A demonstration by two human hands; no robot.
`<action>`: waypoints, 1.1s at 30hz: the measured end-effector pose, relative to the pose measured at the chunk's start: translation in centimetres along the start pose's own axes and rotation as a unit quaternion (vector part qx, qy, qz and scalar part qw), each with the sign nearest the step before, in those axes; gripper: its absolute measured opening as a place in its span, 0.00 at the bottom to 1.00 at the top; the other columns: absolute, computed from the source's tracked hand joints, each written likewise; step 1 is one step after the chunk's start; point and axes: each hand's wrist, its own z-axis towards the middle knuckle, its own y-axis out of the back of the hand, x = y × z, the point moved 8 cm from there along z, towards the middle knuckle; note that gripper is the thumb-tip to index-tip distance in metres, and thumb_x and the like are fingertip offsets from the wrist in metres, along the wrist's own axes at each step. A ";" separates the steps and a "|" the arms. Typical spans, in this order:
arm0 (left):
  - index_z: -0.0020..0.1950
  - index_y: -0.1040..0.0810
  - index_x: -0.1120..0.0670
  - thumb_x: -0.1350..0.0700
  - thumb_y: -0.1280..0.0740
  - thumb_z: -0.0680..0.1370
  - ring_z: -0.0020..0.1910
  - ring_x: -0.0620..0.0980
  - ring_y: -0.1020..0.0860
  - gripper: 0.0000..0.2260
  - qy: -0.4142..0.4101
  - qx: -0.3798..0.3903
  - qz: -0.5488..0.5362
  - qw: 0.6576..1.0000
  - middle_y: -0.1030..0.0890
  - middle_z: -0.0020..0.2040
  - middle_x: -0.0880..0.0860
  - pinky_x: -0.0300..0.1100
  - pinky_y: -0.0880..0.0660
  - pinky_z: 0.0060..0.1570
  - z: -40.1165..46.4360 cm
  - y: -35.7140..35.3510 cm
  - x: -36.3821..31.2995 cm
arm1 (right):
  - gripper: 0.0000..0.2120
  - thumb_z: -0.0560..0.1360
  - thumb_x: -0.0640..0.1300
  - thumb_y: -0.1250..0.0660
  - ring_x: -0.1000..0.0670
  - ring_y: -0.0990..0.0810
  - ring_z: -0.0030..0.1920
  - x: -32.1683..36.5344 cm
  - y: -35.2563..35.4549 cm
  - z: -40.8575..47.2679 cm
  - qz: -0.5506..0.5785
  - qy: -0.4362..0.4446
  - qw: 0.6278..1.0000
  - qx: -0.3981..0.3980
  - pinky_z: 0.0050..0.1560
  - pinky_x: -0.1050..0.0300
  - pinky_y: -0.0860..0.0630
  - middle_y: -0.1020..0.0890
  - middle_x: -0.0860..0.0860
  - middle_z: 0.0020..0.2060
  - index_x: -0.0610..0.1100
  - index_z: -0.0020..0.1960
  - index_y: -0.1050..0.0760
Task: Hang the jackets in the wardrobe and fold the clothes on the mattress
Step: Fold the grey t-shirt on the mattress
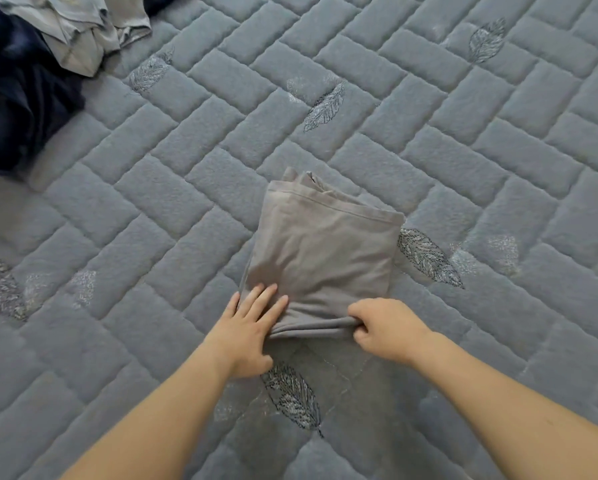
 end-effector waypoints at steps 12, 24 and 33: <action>0.57 0.24 0.54 0.61 0.38 0.75 0.62 0.58 0.23 0.12 0.014 -0.075 -0.027 0.997 0.21 0.61 0.57 0.51 0.31 0.66 1.3 4.6 0.2 | 0.03 0.73 0.39 0.34 0.44 0.24 0.49 -3.7 -1.9 -2.1 0.217 -0.079 0.967 -0.109 0.50 0.49 0.30 0.21 0.50 0.42 0.46 0.44 0.26; 0.50 0.24 0.58 0.52 0.34 0.79 0.51 0.56 0.24 0.09 0.206 -0.293 -0.396 0.845 0.21 0.48 0.55 0.45 0.33 0.45 14.5 18.5 5.9 | 0.18 0.78 0.44 0.45 0.40 0.30 0.67 -12.9 5.4 4.3 0.450 -0.519 0.676 -0.265 0.64 0.49 0.35 0.27 0.40 0.67 0.43 0.66 0.29; 0.64 0.31 0.55 0.38 0.45 0.81 0.62 0.63 0.32 0.23 0.368 -0.372 -0.224 0.822 0.30 0.63 0.60 0.58 0.36 0.62 18.9 13.2 7.5 | 0.25 0.77 0.58 0.43 0.35 0.25 0.49 -11.3 3.4 7.2 0.252 -0.598 0.590 -0.480 0.48 0.43 0.31 0.23 0.38 0.50 0.38 0.58 0.24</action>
